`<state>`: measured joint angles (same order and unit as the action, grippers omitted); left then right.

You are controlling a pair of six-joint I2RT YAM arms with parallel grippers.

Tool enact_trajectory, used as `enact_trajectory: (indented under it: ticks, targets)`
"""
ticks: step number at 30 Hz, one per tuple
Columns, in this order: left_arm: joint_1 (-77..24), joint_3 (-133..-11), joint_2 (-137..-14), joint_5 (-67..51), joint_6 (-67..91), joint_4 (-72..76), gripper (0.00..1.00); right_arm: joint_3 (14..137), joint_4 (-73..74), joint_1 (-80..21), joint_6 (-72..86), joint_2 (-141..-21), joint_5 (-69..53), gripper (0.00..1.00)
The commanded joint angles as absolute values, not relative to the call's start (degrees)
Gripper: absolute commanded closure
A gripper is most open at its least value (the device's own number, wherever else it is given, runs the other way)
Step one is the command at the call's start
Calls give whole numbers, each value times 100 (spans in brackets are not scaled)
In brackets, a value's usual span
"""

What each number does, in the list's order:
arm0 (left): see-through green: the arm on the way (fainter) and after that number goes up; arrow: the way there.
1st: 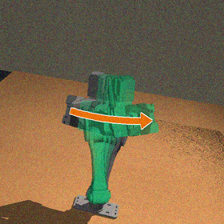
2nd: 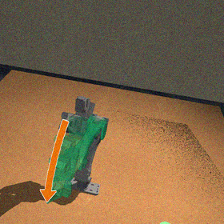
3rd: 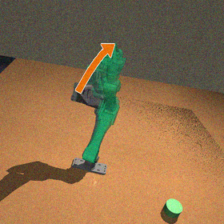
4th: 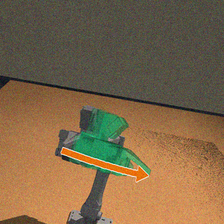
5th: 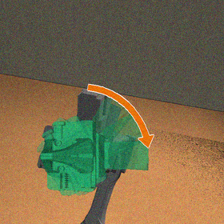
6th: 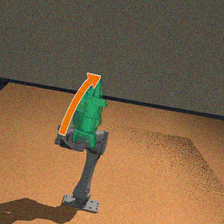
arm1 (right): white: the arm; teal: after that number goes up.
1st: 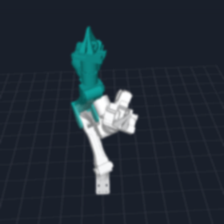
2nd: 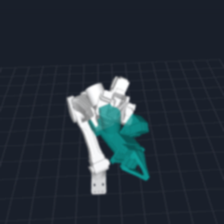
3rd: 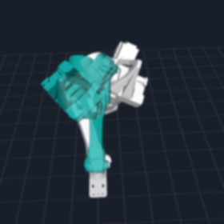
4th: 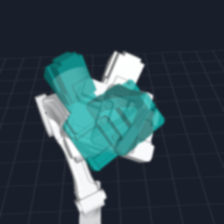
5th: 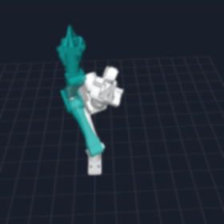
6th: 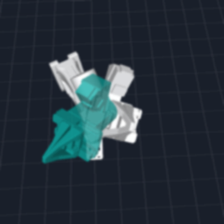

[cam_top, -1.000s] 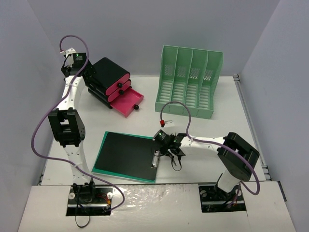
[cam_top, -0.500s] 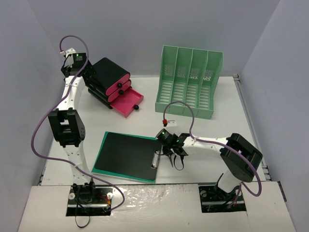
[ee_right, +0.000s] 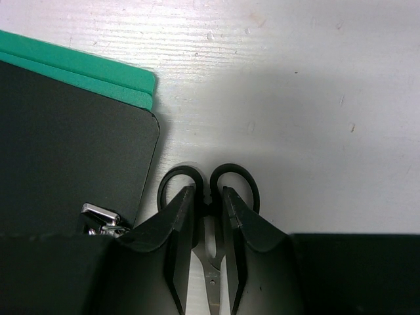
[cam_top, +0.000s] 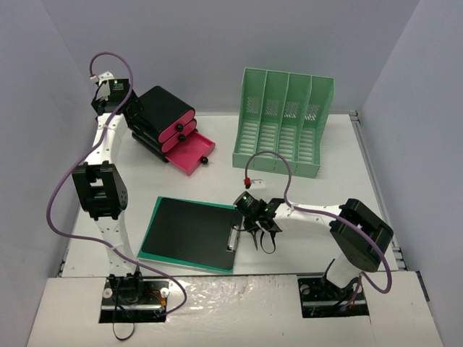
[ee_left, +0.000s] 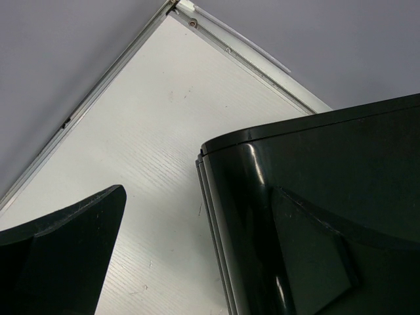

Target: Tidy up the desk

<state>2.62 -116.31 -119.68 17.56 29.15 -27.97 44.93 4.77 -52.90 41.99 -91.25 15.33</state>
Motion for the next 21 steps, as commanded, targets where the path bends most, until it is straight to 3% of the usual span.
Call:
enact_trajectory:
  ticks: [1, 21]
  targets:
    - [334, -11459, -11824, 1784, 2672, -3507, 10, 4491, 1340, -5309, 4327, -9324, 1078, 100]
    - [327, -11452, -11812, 1749, 2698, -3507, 10, 6017, 2855, -5280, 4135, -8492, 1938, 100]
